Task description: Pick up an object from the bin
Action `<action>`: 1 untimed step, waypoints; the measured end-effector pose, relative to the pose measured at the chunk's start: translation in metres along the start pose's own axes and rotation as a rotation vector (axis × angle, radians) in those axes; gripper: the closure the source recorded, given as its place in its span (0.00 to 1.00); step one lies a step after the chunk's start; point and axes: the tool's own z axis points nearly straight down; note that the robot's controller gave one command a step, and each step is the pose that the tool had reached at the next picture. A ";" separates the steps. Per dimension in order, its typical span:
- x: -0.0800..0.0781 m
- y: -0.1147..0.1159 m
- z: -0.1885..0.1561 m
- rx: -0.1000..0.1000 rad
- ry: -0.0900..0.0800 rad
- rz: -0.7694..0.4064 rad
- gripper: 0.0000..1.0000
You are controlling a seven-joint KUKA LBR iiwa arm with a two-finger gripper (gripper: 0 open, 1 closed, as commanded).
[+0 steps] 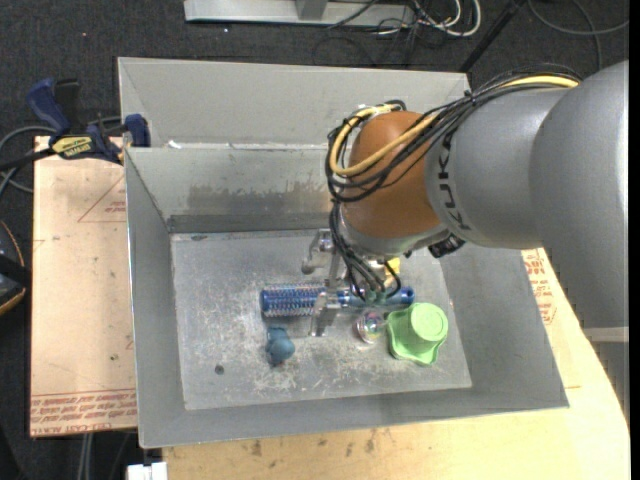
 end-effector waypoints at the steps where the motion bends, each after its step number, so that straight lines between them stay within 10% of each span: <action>1: 0.004 0.008 0.038 -0.001 -0.005 0.084 0.00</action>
Offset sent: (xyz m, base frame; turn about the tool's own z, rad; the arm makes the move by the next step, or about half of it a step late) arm -0.0070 0.0073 -0.0434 0.0860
